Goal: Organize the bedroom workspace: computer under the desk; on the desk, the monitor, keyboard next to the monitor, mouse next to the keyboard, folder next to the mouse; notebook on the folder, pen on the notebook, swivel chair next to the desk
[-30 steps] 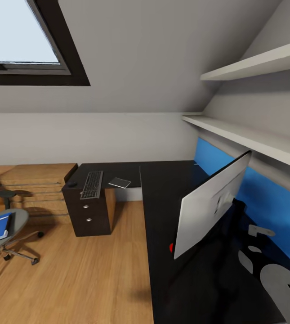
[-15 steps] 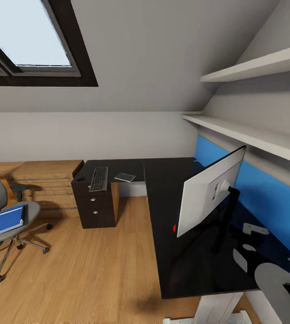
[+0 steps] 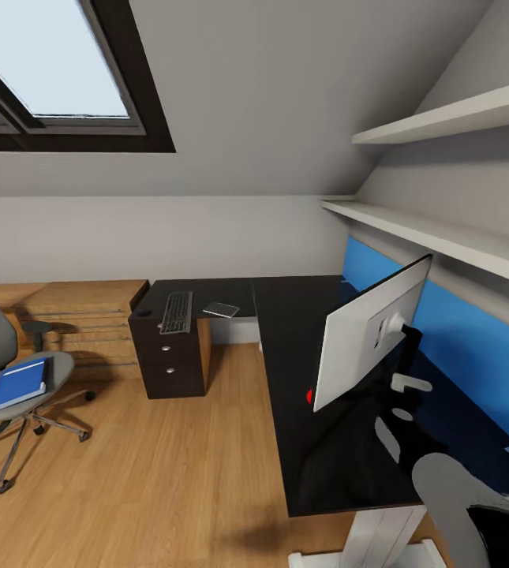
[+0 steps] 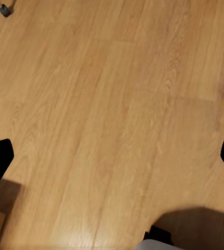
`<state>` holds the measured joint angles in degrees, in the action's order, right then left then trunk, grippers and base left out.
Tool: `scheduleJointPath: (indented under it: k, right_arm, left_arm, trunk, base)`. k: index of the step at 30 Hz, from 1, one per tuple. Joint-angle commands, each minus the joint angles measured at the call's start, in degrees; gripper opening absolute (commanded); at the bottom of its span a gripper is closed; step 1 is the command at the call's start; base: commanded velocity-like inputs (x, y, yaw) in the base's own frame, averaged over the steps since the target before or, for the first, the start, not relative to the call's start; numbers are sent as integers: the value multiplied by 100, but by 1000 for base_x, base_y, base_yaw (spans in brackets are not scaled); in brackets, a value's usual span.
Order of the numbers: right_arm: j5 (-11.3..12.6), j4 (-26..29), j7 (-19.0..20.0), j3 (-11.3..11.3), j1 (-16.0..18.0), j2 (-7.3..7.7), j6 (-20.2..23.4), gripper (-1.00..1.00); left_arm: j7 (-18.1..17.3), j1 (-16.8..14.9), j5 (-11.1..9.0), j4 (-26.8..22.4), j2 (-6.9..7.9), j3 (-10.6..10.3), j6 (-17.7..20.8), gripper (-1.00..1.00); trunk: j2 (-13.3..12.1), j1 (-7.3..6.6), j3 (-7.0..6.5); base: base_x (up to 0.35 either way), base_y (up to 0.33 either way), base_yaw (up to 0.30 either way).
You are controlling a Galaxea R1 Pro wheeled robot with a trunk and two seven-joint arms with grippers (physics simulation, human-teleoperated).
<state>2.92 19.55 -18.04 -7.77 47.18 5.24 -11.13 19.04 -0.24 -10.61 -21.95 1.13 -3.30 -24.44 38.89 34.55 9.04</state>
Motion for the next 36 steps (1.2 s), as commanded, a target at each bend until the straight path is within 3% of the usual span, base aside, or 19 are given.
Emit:
scheduleJointPath:
  k: [1, 4, 5, 8, 10, 15, 17, 18, 26, 29, 32, 33, 36]
  right_arm:
    - [30, 350, 3, -8, -152, -45, 198, 100]
    - [31, 1371, -4, -10, -645, -105, 827, 100]
    - [40, 2316, -30, -8, -1116, -137, 1376, 100]
    - [64, 3672, -83, -6, -1792, -181, 2061, 100]
    - [75, 4409, -138, -8, -2140, -304, 2330, 100]
    - [52, 5249, -186, -8, -2583, -644, 2570, 100]
    - [48, 5454, -189, -5, -2720, -715, 2597, 100]
    - [44, 5733, -190, 24, -2943, -794, 2616, 100]
    - [42, 5926, -185, 435, -3110, -844, 2598, 100]
    - [39, 5924, -197, 772, -3122, -848, 2496, 100]
    - [32, 5919, -204, 896, -3137, -844, 2375, 100]
    - [-25, 5971, -200, 977, -3316, -841, 2066, 100]
    - [-92, 5974, -200, 990, -3336, -840, 2008, 100]
  left_arm:
    - [21, -2, -48, -2, 3, -37, -20, 100]
    - [21, -2, -47, -2, 2, -39, -18, 100]
    - [21, -2, -47, -2, 0, -39, -19, 100]
    - [21, -2, -42, -2, -5, -39, -18, 100]
    - [21, -2, -39, -2, -5, -41, -18, 100]
    - [21, -2, -38, -2, -4, -41, -17, 100]
    - [21, -2, -38, -2, -5, -40, -17, 100]
    - [21, -2, -38, -2, -7, -43, -17, 100]
    - [17, -2, -38, -2, -7, -47, -17, 100]
    - [17, -2, -37, -2, -5, -48, -17, 100]
    - [14, -2, -37, -2, -7, -48, -17, 100]
    - [13, -2, -37, -2, -7, -48, -17, 100]
    - [12, -2, -37, -2, -2, -48, -17, 100]
  trunk:
    - [7, 2, 9]
    - [7, 2, 9]
    - [7, 2, 9]
    - [7, 2, 9]
    - [7, 2, 9]
    - [7, 2, 9]
    - [7, 2, 9]
    - [7, 2, 9]
    - [7, 2, 9]
    - [7, 2, 9]
    - [7, 2, 9]
    - [7, 2, 9]
    - [7, 2, 9]
  base:
    - [0, 0, 0]
    - [0, 0, 0]
    - [0, 0, 0]
    - [0, 0, 0]
    - [0, 0, 0]
    - [0, 0, 0]
    - [0, 0, 0]
    - [0, 0, 0]
    - [-1, 19, 0]
    - [-104, 217, 0]
    - [-143, 251, 0]
    - [-112, 226, 0]
    - [-123, 263, 0]
